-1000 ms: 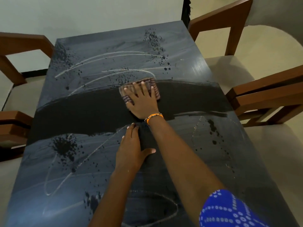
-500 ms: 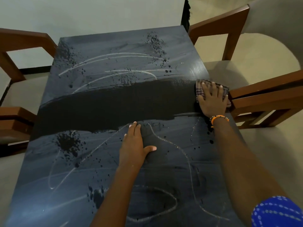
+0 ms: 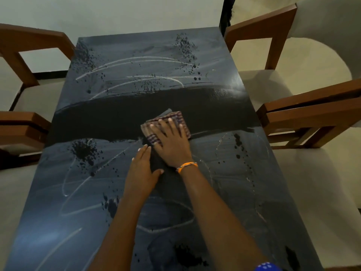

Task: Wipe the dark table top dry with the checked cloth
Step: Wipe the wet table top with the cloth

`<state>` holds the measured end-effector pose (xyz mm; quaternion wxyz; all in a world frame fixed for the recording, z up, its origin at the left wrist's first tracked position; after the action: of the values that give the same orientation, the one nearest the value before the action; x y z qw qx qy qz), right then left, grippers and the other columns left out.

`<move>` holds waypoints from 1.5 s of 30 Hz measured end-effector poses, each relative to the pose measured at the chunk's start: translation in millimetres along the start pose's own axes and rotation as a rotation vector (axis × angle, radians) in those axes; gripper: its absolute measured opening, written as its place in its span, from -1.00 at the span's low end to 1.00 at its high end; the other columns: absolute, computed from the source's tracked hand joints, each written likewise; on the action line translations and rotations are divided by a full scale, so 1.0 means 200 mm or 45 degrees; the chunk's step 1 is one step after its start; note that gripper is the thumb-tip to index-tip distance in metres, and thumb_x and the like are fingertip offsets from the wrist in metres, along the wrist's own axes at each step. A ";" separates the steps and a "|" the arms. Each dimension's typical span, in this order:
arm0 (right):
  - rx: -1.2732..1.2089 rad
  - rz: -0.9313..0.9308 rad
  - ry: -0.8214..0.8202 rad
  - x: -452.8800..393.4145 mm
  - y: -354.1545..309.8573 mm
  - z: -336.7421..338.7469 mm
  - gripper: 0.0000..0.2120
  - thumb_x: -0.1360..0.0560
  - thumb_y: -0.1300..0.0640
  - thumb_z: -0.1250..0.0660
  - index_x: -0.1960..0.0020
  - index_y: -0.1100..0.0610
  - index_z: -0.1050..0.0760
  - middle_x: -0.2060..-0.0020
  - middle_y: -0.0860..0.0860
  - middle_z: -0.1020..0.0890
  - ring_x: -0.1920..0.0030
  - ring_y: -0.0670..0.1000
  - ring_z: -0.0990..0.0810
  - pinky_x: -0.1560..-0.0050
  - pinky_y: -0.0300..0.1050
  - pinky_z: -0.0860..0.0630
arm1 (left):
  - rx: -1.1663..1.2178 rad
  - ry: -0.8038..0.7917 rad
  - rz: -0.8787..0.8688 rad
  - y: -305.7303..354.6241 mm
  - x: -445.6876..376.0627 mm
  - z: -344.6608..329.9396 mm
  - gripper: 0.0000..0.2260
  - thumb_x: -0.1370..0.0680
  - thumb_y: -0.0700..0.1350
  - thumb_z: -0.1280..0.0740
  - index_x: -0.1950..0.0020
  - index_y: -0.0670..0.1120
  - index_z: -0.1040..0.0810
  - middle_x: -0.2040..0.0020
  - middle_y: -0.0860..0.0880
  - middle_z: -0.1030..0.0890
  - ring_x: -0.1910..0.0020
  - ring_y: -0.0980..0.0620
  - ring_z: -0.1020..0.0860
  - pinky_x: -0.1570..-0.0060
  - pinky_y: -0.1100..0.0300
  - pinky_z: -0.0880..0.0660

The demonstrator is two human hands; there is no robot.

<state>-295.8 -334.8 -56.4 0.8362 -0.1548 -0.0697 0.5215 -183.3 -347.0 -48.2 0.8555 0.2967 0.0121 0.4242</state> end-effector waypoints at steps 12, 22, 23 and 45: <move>0.117 -0.713 0.178 0.47 1.04 0.36 -0.44 -0.58 0.00 -0.11 -0.52 -0.02 0.00 -0.54 0.07 -0.04 -0.53 0.18 0.07 -0.47 0.31 0.11 | -0.113 -0.184 0.101 0.03 0.05 -0.12 -0.08 -0.31 -0.05 -0.53 -0.51 -0.12 -0.06 -0.55 0.00 -0.04 -0.51 0.00 -0.08 -0.42 0.03 -0.17; 0.040 -0.383 0.047 0.15 0.07 0.01 -0.45 -0.58 -0.09 -0.04 -0.52 -0.05 0.01 -0.55 0.06 0.00 -0.53 0.17 0.13 -0.45 0.28 0.21 | 0.060 -0.063 -0.006 -0.02 0.10 -0.08 -0.14 -0.38 -0.09 -0.48 -0.51 -0.16 -0.02 -0.55 -0.06 -0.03 -0.52 -0.03 0.01 -0.47 0.00 -0.08; 0.037 -0.293 -0.003 0.12 -0.03 -0.04 -0.46 -0.58 -0.11 -0.02 -0.52 -0.05 0.00 -0.55 0.07 -0.01 -0.53 0.17 0.12 -0.44 0.29 0.23 | 0.080 -0.031 -0.019 -0.06 0.12 -0.05 -0.14 -0.38 -0.09 -0.48 -0.51 -0.17 -0.02 -0.55 -0.09 -0.04 -0.52 -0.05 0.03 -0.48 -0.02 -0.03; 0.068 0.236 -0.178 -0.32 -1.62 -0.62 -0.48 -0.55 -0.07 -0.08 -0.50 -0.09 -0.09 -0.54 0.04 -0.06 -0.53 0.16 0.06 -0.47 0.28 0.12 | 0.039 0.128 0.307 -1.37 0.34 0.69 -0.05 -0.38 0.02 -0.46 -0.51 -0.16 0.12 -0.55 -0.11 0.06 -0.52 -0.07 0.18 -0.46 0.03 0.13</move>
<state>-14.4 -546.3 -62.1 0.7815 -0.1014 -0.0991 0.6076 94.3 -492.4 -61.4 0.7920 0.2873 0.0258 0.5380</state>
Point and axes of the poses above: each hand's wrist, its own x-axis away from the middle knuckle, its own z-axis out of the back of the hand, y = z × x, the point moved 9 cm from there along -x, towards the middle knuckle
